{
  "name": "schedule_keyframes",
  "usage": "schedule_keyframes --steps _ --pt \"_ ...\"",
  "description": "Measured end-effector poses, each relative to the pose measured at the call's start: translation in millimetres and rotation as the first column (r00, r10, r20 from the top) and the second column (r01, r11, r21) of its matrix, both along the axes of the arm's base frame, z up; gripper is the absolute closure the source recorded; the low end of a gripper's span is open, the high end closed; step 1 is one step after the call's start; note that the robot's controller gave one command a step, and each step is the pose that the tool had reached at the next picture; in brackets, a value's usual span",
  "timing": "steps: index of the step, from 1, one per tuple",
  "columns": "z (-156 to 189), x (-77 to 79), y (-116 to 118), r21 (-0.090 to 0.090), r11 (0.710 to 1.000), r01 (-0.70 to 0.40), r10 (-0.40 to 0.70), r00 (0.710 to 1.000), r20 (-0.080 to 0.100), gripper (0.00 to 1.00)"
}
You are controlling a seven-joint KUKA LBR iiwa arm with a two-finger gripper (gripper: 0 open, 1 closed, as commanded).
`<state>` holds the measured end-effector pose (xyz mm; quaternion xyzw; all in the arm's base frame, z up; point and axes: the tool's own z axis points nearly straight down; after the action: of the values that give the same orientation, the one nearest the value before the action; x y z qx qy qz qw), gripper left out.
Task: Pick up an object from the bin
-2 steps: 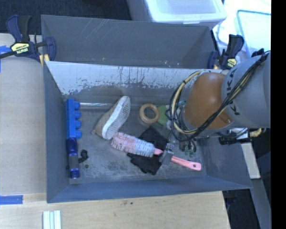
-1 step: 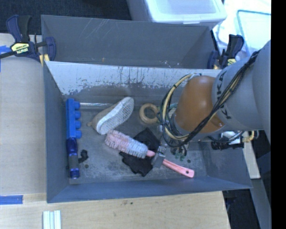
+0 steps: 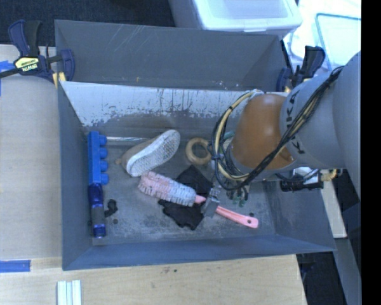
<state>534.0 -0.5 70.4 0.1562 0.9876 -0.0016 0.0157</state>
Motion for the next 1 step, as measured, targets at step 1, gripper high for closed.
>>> schedule_keyframes --steps 1 --pt "1.4 -2.6 3.4 -0.001 1.000 0.009 -0.009 1.000 0.001 0.00"
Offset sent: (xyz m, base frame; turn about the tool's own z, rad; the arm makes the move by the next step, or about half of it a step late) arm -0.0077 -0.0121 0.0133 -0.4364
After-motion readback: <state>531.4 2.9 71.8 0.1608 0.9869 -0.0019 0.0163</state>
